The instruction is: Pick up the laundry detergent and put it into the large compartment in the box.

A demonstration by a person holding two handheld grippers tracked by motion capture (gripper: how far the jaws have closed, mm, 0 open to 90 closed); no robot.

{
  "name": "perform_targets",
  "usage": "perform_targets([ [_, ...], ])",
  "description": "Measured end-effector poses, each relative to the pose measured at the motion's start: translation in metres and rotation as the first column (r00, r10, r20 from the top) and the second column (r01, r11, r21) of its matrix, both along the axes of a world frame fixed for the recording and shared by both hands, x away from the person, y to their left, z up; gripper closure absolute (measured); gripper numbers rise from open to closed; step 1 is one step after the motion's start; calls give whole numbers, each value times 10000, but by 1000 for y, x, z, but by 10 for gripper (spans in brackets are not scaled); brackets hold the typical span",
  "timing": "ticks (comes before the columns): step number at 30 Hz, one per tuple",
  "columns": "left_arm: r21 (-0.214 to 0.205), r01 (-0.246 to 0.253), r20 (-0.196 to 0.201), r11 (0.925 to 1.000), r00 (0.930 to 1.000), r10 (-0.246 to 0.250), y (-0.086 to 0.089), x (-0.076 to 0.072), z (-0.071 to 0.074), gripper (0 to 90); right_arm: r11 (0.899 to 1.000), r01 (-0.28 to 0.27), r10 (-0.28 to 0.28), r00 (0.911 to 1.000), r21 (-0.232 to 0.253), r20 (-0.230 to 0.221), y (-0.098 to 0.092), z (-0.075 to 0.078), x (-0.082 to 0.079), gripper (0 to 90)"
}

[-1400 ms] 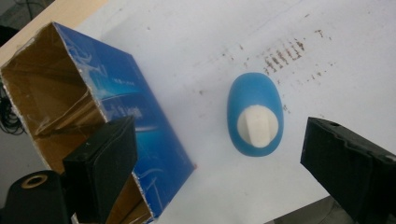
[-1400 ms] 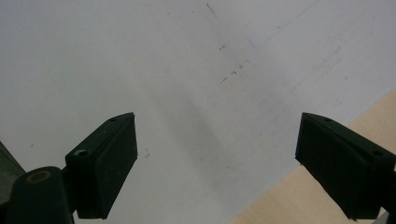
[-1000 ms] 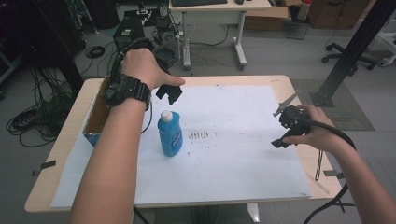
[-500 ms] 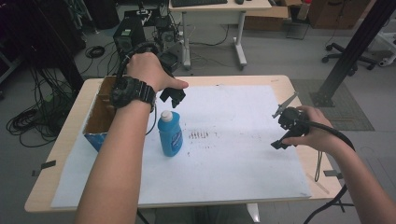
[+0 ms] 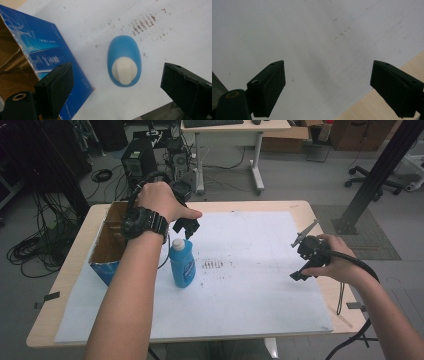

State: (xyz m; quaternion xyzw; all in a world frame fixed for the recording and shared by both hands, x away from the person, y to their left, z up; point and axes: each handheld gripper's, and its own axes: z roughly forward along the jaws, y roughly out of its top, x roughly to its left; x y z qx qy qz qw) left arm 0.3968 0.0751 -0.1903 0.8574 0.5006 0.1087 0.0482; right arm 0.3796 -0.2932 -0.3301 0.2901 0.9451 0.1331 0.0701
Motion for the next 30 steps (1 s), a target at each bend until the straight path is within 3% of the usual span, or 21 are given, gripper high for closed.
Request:
perform_targets([
  [30, 3, -83, -508, 10000, 9987, 83, -6, 3, -25, 121, 10000, 49, -49, 10000, -11, -81, -2, -4, 0, 129],
])
